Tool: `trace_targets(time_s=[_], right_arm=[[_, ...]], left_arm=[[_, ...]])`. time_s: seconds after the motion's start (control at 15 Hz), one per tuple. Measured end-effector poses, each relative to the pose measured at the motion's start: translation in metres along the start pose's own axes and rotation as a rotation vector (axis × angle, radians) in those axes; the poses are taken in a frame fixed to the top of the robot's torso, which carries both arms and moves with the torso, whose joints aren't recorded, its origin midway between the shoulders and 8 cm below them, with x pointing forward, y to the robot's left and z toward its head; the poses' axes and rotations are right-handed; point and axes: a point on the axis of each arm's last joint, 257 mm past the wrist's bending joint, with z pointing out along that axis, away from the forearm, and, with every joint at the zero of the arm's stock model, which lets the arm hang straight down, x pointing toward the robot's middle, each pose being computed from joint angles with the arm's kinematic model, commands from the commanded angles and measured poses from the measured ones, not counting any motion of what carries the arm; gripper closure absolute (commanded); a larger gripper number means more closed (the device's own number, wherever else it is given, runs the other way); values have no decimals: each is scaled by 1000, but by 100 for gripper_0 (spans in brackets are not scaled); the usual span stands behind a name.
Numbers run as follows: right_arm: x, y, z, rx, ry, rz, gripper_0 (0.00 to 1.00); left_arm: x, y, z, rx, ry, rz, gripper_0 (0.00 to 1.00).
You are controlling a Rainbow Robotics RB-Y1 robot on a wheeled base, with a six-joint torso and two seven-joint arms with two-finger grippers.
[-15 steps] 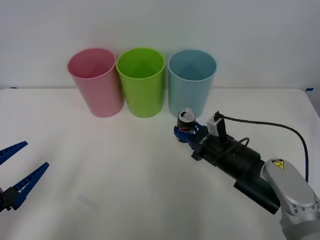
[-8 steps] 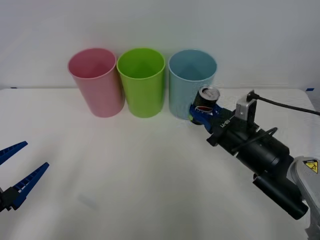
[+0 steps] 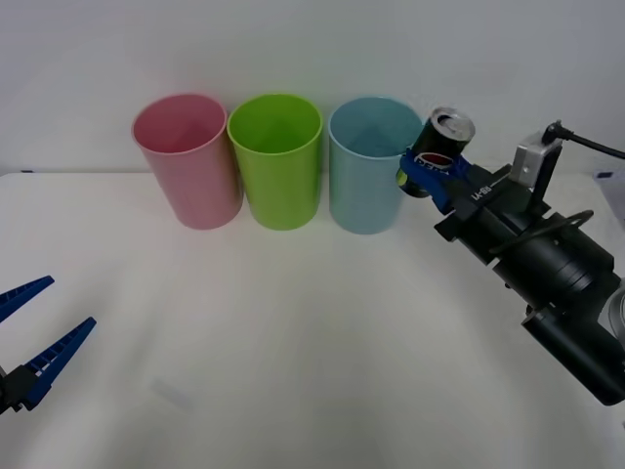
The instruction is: Grasp the object on the table and drop it into the matching bin: aluminum can to the light blue bin, PET bottle to the pink bin.
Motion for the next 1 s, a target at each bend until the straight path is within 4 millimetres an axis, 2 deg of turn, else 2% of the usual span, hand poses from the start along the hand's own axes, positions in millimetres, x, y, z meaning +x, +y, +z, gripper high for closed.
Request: trace_targets(time_s=[0.2,0.4,0.67,1.0], right_arm=[[-5,-21,16,20,-1,-6,100],[-10,-42,44,36,-7,-20,100],[-5,-72,84,94,5,-34,100],[7,-93,128,153,33,-26,100]], left_arm=[[0,0,0,0,0,0,0],[0,0,0,0,0,0,0],[0,0,0,0,0,0,0],[0,0,0,0,0,0,0]])
